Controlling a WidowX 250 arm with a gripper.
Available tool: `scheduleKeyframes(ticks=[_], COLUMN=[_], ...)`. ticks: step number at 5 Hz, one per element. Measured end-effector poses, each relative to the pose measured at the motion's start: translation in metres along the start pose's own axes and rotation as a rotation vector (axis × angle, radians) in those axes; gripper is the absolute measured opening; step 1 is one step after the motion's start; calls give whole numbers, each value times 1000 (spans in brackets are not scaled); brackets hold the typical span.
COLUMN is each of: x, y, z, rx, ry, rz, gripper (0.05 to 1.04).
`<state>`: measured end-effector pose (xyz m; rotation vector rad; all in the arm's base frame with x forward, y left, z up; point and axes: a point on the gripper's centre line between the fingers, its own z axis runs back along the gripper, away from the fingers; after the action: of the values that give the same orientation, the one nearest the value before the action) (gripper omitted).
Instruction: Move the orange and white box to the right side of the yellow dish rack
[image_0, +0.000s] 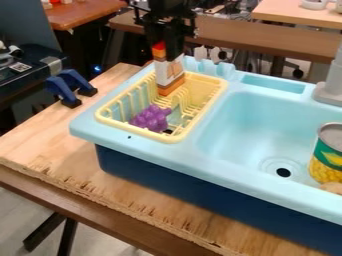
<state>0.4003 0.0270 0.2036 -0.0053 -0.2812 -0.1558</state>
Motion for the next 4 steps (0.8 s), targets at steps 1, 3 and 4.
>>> scheduleKeyframes(ticks=[1, 3, 4], x=[1, -3, -1], y=[-12, -16, -14], z=[-2, -6, -13], rx=[-9, -34, -58], ry=[2, 52, 58], rz=[-38, 20, 47], gripper=[390, 390, 390])
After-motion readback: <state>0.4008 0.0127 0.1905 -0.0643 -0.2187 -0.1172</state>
